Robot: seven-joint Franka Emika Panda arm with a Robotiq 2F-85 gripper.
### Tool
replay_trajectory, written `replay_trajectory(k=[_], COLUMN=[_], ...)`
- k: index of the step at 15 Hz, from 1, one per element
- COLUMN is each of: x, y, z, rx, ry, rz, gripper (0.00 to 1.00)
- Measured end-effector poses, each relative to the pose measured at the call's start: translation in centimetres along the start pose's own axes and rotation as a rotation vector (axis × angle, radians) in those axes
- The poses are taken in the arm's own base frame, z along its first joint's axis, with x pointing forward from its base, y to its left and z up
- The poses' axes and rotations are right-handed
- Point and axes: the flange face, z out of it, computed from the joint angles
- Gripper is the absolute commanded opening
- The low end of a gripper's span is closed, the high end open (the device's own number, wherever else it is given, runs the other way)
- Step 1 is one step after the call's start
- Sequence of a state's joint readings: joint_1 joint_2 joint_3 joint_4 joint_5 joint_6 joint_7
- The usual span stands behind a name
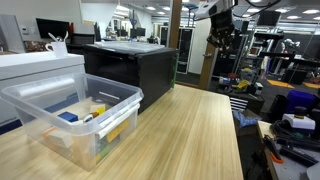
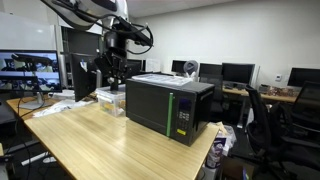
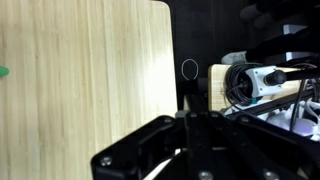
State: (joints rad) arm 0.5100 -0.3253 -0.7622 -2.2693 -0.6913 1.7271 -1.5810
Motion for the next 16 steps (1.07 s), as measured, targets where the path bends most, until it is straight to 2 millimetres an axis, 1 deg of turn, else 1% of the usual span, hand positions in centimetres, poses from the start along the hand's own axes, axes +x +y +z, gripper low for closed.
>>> replay_trajectory(k=[1,4,7,10,11,12,13,15,16], x=[0.7,1.7,2.2,2.9,3.2,3.9,4.2,5.2,6.0], y=[-1.4,-3.6,-4.6,-5.1,-5.3,-6.3,-6.8,-8.0,-8.5], z=[-0.7,-0.9,-0.8,-1.3,-1.5,-1.8,-2.1,-3.5,-4.6], rx=[-0.011,-0.014,0.001,0.005,0.014,0.081,0.116,0.181,0.202], ry=[-0.014,-0.040,-0.058,-0.060,-0.047,0.009,0.035,0.091,0.132], rz=[-0.077,-0.238,-0.429,-0.582,-0.634,-0.681,-0.683,-0.603,-0.536], gripper=[0.00,0.00,0.00,0.00,0.00,0.00,0.00,0.00,0.00])
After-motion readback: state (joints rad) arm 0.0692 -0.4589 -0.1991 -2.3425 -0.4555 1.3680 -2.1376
